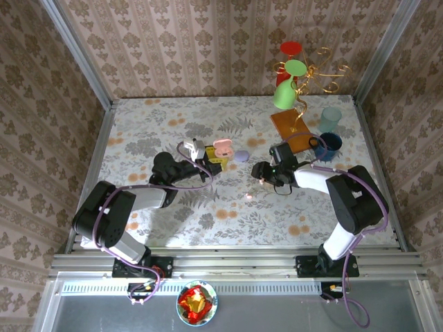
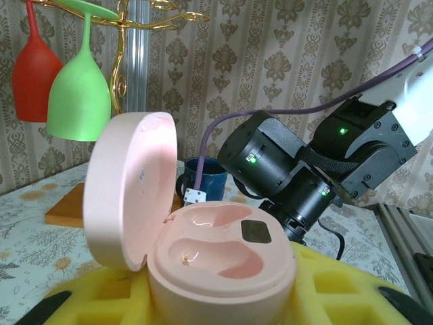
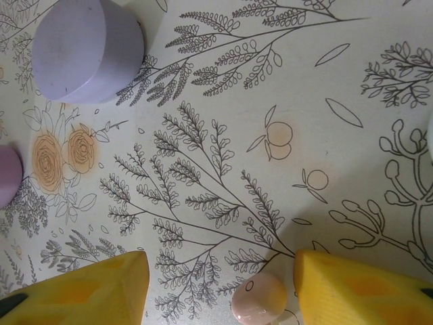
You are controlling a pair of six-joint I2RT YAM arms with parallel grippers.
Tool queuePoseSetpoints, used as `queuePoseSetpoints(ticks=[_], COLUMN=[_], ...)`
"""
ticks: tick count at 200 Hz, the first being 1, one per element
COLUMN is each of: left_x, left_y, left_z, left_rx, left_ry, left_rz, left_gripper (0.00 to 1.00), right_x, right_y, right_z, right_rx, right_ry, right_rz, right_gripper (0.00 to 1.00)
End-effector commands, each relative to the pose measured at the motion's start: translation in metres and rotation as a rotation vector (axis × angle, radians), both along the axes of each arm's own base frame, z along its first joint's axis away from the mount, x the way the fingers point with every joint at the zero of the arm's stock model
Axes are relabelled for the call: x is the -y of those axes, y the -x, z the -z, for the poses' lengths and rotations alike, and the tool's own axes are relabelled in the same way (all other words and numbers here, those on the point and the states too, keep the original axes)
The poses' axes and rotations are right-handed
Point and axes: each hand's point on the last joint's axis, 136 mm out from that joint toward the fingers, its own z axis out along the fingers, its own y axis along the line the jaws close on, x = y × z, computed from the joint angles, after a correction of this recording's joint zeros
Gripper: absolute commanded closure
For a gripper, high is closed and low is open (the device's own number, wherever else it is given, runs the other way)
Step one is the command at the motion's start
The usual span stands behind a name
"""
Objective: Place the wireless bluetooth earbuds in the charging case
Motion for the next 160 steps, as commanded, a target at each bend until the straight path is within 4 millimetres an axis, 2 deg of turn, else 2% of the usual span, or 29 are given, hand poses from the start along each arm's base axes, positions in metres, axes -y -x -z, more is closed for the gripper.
queuePoseSetpoints(ticks=[1,56,106,133,160], left_x=[-0.004,-0.006,-0.009,-0.011,-0.019], left_y=[0.000,-0.001,0.000,0.000,-0.006], left_z=[-0.003,0.000,0.001,0.001,0.003], left_rx=[0.026,0.025,0.026,0.030,0.030], left_ry=[0.012,0.005,0.003,0.002,-0.001], left_rz=[-0.011,-0.016,-0.021,-0.029,-0.066], left_gripper=[0.79,0.79,0.79,0.79,0.79], right_x=[-0.011,-0.021,-0.022,-0.020,-0.012], right_y=[-0.012,-0.016,-0.021,-0.024,-0.027], right_z=[-0.003,-0.002,-0.005,-0.014,-0.031], right_rx=[0.015,0.000,0.005,0.027,0.062], right_ry=[-0.037,-0.091,-0.077,-0.042,0.036], right_rz=[-0.018,-0.027,-0.039,-0.062,-0.081], right_gripper=[0.41,0.42,0.43,0.42,0.42])
